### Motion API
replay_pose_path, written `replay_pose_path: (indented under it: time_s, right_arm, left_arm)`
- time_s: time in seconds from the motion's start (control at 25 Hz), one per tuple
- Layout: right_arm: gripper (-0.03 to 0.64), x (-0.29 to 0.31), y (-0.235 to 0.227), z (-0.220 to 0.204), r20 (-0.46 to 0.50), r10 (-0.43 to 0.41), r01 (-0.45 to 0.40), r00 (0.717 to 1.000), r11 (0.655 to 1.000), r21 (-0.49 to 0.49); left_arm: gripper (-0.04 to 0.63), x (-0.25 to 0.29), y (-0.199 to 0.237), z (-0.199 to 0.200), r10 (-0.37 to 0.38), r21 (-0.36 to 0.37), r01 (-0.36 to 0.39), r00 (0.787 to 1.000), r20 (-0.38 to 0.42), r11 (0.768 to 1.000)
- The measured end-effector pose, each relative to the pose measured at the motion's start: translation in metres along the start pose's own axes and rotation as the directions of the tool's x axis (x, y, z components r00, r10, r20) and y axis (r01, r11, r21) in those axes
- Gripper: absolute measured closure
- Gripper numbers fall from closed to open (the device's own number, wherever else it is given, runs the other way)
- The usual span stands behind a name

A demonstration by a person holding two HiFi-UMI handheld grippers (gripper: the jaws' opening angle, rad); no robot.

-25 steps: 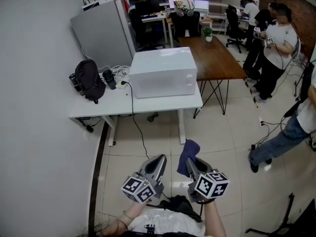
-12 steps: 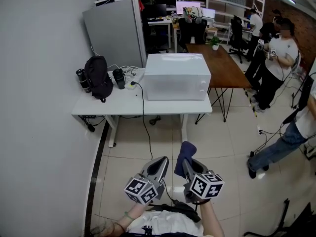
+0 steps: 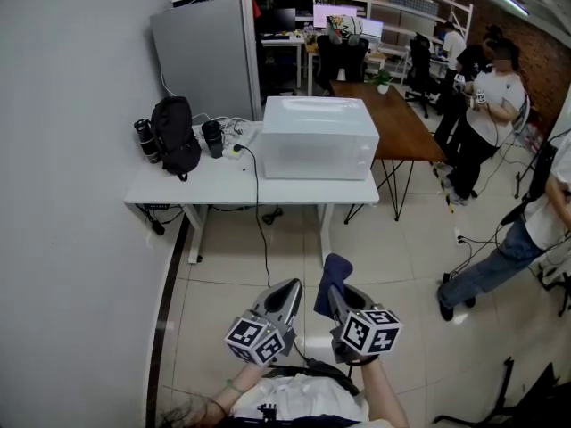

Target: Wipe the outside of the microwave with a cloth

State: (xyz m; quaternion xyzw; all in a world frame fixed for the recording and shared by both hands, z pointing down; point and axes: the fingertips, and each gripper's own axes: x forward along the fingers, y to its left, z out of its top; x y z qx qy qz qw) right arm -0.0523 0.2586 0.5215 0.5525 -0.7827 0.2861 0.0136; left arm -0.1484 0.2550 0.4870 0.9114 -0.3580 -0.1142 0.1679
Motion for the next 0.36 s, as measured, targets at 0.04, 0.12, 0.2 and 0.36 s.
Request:
replay_pose_path:
  time_s: [0.04,0.12,0.2,0.36]
  right_arm:
    - [0.552,0.001,0.001,0.0,-0.001,-0.003,0.003,1.0,1.0,-0.007]
    - [0.552,0.004,0.004,-0.003,-0.004,-0.006,0.006,1.0,1.0,-0.019]
    - [0.552,0.007,0.008,-0.007,-0.012,-0.003,0.003,1.0,1.0,-0.025]
    - [0.552,0.01,0.012,-0.014,-0.024,0.006,-0.007,1.0,1.0,-0.029]
  left_arm:
    - [0.609,-0.002,0.002,0.001,0.003,-0.001,-0.003,1.0,0.005,1.0]
    - [0.609,-0.005,0.005,0.002,0.009,-0.001,-0.009,1.0,0.007,1.0]
    - [0.609,-0.008,0.007,0.0,0.013,0.0,-0.013,1.0,0.004,1.0]
    - [0.609,-0.013,0.008,-0.003,0.021,0.0,-0.021,1.0,0.002,1.0]
